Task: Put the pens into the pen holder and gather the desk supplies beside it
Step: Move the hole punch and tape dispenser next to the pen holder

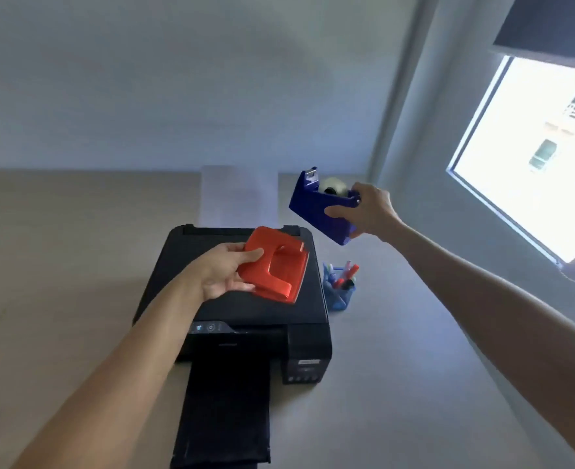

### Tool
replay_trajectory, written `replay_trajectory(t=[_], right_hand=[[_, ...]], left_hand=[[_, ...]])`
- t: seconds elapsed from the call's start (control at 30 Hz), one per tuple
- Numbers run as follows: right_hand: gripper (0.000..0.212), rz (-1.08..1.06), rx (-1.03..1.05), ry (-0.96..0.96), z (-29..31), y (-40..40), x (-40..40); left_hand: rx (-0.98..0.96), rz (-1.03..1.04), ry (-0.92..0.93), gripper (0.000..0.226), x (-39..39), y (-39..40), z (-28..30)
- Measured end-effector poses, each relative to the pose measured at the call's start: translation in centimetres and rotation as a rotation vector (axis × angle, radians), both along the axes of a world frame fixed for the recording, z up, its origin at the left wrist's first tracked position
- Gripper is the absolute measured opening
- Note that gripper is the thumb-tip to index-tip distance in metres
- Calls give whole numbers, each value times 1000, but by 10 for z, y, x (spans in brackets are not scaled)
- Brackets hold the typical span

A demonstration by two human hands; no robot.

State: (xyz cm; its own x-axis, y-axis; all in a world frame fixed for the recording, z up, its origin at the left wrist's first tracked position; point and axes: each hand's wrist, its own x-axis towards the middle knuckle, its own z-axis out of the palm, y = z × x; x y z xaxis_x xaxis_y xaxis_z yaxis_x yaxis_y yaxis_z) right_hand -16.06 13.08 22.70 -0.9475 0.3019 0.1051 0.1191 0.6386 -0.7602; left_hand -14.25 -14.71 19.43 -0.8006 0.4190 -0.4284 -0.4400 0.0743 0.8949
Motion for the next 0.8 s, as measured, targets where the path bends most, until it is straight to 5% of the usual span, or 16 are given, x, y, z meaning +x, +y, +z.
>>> replay_trajectory(t=[0.2, 0.33, 0.57, 0.8], right_hand=[[44, -292, -11, -81, -58, 141, 53], [42, -361, 2, -191, -116, 186, 75], [39, -390, -64, -336, -200, 192, 83], [35, -338, -125, -339, -240, 156, 64]], left_hand=[[-38, -165, -26, 27, 19, 144, -40], [-99, -163, -109, 11, 41, 213, -92], [-308, 169, -259, 31, 44, 264, -194], [-363, 353, -299, 31, 32, 271, -223]])
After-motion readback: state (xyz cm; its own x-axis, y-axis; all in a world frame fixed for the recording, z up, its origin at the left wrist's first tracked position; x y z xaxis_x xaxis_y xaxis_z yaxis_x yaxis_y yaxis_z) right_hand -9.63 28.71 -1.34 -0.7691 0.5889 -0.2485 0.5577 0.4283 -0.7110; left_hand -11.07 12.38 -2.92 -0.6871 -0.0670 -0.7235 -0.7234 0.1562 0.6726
